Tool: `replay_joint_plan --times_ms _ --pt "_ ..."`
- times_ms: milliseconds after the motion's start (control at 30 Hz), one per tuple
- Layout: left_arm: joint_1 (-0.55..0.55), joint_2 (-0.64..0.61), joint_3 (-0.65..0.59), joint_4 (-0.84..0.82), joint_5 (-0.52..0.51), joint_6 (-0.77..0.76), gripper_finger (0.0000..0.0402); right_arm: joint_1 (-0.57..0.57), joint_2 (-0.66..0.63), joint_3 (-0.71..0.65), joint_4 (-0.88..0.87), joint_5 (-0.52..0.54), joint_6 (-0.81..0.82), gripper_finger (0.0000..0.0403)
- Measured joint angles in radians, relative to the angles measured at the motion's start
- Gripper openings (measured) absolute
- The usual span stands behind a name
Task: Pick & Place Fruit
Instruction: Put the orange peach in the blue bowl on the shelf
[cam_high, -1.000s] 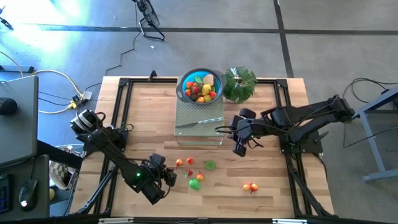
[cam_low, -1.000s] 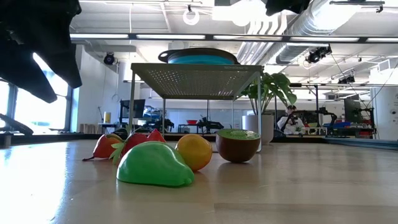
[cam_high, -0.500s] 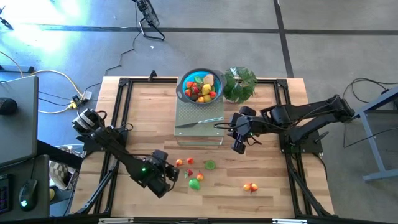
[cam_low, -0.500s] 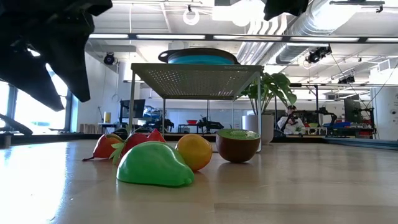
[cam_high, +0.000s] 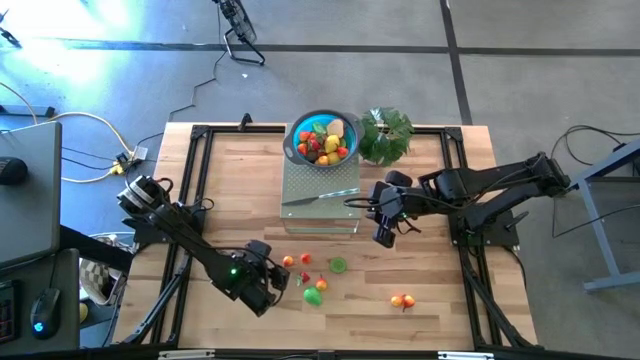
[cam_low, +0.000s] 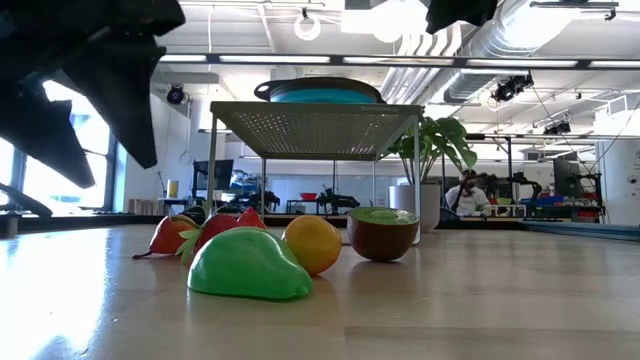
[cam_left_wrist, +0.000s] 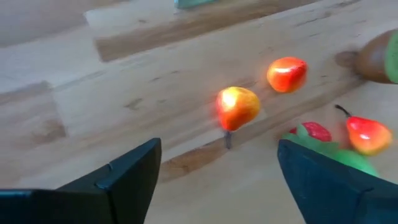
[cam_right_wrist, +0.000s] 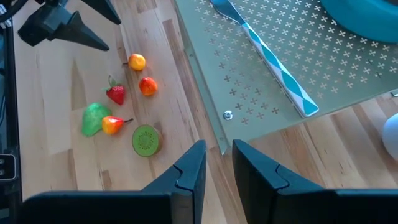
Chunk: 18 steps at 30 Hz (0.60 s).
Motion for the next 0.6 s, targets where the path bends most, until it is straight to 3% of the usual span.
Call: replay_joint_plan --times_ms 600 --pt "0.0 0.019 0.0 0.05 0.004 -0.002 0.0322 0.0 0.0 0.0 -0.003 0.003 0.0 0.0071"
